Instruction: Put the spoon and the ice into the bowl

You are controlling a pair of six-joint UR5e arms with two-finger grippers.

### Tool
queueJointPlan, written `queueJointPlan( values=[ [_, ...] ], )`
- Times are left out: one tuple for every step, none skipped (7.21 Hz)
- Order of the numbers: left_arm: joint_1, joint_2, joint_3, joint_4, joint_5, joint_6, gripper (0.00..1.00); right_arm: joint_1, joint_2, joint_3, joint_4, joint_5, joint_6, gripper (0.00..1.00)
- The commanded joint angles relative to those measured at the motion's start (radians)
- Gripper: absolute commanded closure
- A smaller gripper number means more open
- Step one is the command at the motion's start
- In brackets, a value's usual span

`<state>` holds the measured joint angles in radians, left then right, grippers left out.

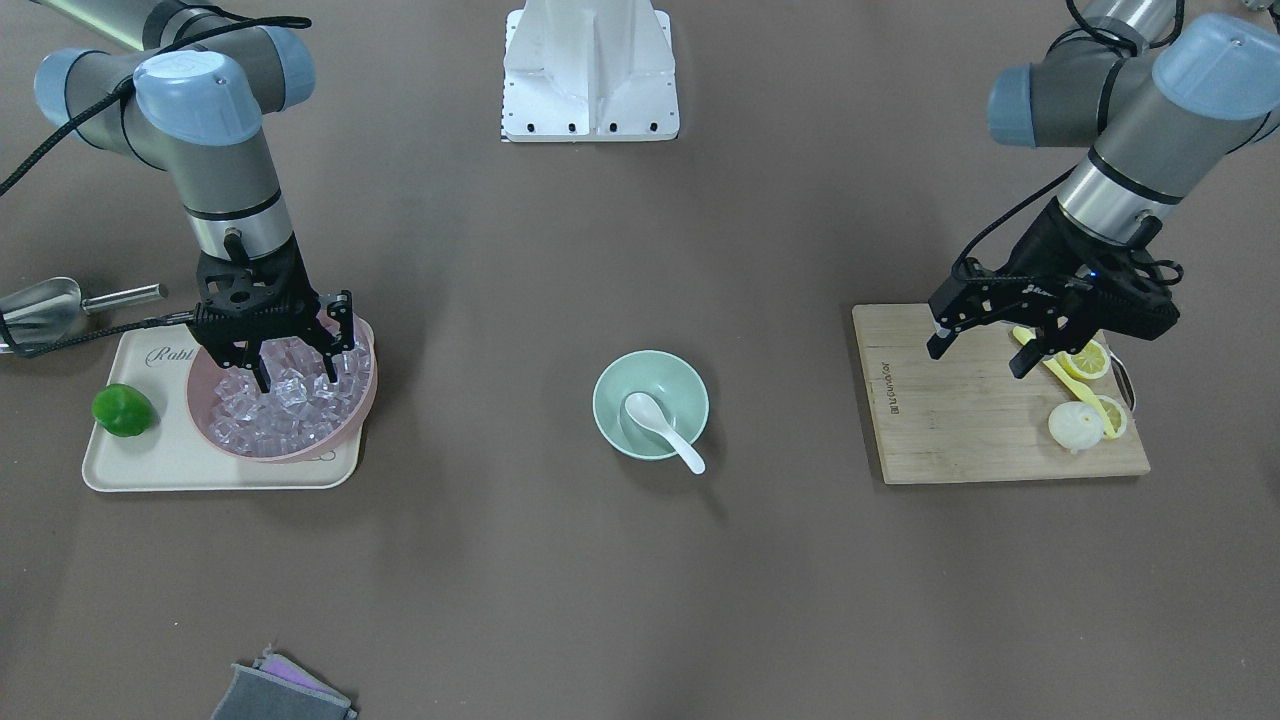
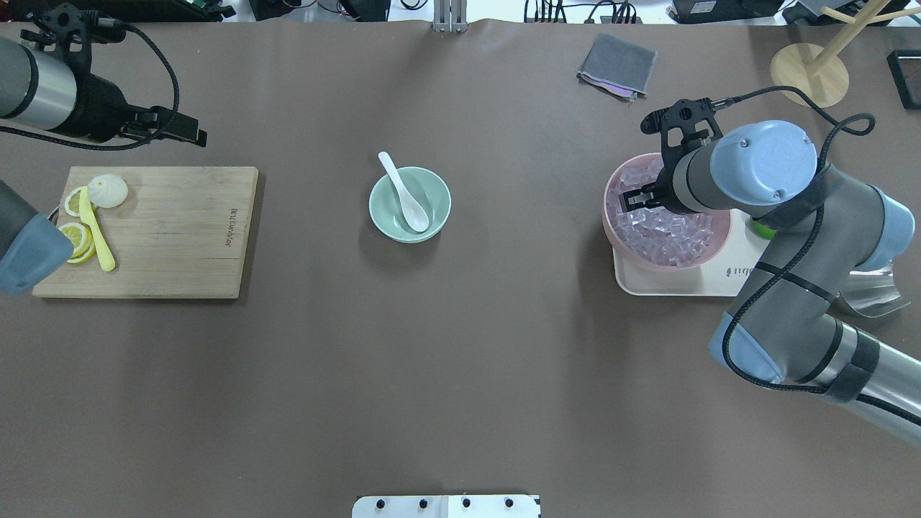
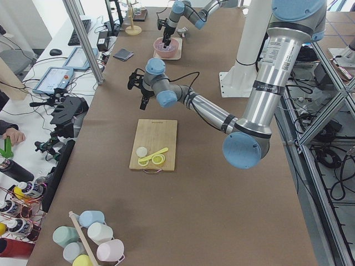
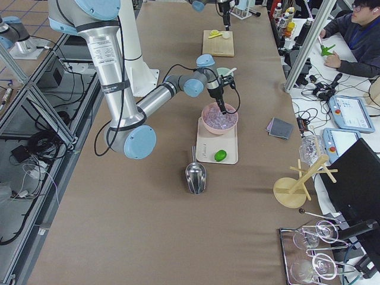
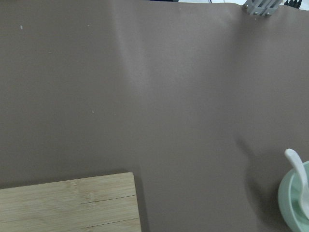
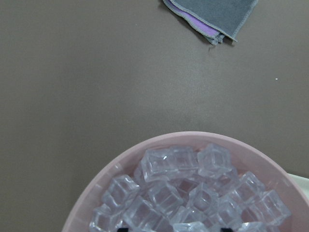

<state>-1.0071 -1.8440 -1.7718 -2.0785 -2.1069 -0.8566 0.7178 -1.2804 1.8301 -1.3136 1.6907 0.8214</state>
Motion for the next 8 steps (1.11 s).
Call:
queueJointPlan(
  values=[
    [-0.002, 0.003, 0.000, 0.000, -0.001, 0.007, 0.01, 0.000, -0.033, -0.018, 0.086, 0.009, 0.001, 0.39],
    [-0.002, 0.003, 0.002, 0.000, -0.001, 0.007, 0.01, 0.000, -0.033, -0.043, 0.088, 0.009, -0.002, 0.44],
    [-0.001, 0.003, 0.002, 0.000, -0.001, 0.007, 0.01, 0.002, -0.033, -0.060, 0.088, 0.007, -0.001, 0.47],
    [-0.001, 0.003, 0.000, 0.000, 0.001, 0.007, 0.01, 0.003, -0.031, -0.060, 0.088, 0.009, 0.001, 0.47],
    [-0.001, 0.003, 0.003, 0.000, 0.002, 0.007, 0.01, 0.003, -0.028, -0.060, 0.088, 0.009, 0.002, 0.47],
    [0.001, 0.003, 0.003, 0.000, 0.005, 0.007, 0.01, 0.003, -0.027, -0.058, 0.088, 0.009, 0.002, 0.47],
    [0.001, 0.003, 0.005, 0.000, 0.005, 0.007, 0.01, 0.003, -0.025, -0.055, 0.088, 0.009, 0.004, 0.64],
    [0.001, 0.003, 0.005, 0.000, 0.005, 0.007, 0.01, 0.003, -0.025, -0.054, 0.088, 0.007, 0.024, 0.95]
  ],
)
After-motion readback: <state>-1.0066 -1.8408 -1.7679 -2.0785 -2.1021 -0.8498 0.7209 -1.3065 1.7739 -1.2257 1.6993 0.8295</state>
